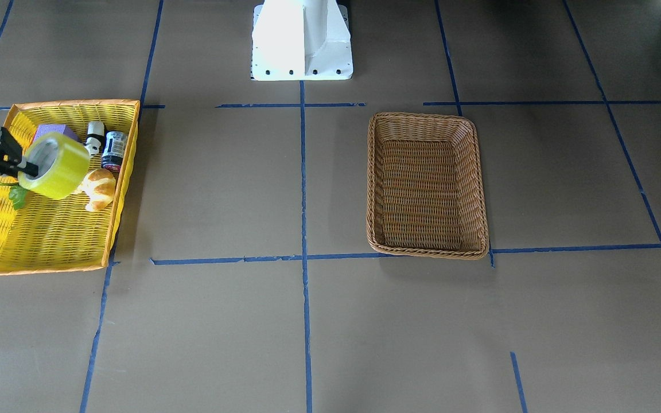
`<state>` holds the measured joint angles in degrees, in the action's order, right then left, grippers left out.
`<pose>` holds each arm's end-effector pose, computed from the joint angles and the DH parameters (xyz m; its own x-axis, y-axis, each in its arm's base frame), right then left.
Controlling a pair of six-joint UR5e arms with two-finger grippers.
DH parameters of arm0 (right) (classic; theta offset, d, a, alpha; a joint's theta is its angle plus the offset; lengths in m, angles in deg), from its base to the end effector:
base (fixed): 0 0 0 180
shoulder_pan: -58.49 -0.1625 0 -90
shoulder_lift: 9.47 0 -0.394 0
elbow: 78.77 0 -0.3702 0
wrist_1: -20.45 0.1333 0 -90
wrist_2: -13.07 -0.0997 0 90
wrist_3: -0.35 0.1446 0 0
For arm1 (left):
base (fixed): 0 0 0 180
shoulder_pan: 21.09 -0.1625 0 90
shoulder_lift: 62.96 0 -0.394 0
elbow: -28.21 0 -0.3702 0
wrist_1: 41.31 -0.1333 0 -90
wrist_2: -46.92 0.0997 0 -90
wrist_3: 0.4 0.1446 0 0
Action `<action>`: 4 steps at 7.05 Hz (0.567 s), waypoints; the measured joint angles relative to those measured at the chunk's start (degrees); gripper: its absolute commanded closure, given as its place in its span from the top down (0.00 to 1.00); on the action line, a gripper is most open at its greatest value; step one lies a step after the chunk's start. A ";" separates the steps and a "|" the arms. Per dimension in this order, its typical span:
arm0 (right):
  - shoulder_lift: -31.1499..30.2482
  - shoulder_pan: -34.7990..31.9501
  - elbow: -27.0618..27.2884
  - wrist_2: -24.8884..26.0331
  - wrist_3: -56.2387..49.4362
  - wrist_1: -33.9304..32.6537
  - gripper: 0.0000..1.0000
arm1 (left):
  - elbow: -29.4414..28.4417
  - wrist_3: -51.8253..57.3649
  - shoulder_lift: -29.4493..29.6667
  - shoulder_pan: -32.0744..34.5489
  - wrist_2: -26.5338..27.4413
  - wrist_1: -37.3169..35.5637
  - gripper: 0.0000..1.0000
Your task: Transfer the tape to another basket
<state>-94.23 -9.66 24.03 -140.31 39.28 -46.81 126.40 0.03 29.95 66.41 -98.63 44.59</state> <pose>-0.1845 -0.4710 0.4242 0.3316 -0.1097 0.9370 0.0945 0.9921 0.0827 0.0074 -0.4923 0.5538 0.5604 0.1325 -0.8175 -0.0475 0.9906 0.1280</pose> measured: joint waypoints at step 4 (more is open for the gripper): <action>5.51 7.01 3.27 0.96 39.72 20.81 0.01 | 0.16 -38.54 4.42 -6.59 -12.92 25.59 1.00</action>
<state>-88.72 -2.65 27.30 -139.35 78.99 -26.00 126.57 -38.51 34.37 59.82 -111.54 70.18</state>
